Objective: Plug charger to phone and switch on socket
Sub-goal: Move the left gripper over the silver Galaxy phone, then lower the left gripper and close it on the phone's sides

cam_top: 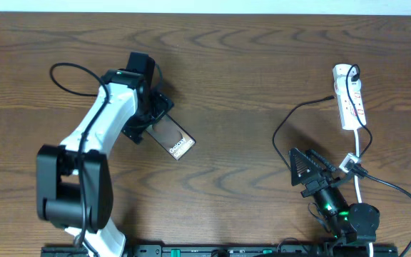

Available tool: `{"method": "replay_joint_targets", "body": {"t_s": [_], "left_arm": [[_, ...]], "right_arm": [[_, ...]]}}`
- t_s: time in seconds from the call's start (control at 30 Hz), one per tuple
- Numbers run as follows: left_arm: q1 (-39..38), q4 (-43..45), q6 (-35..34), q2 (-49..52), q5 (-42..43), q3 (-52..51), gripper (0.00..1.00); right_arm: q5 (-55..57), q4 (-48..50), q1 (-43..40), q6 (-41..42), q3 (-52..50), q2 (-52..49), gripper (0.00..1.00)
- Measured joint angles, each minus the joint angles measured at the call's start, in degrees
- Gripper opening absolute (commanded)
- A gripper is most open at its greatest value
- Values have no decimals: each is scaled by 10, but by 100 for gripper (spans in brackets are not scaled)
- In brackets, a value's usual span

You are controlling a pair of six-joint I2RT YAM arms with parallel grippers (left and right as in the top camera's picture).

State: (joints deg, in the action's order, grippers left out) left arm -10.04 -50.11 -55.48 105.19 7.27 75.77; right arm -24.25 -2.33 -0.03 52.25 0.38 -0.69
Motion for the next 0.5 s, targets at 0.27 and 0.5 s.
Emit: {"method": "replay_joint_targets", "body": {"t_s": [0.27,0.5], "left_arm": [[-14,39,0,19,1,0,98],[-58,38,-16,23,-21,0,98]], "right_arm": [[0,0,0,0,0,0,99],[0,0,0,0,0,0,99]]}}
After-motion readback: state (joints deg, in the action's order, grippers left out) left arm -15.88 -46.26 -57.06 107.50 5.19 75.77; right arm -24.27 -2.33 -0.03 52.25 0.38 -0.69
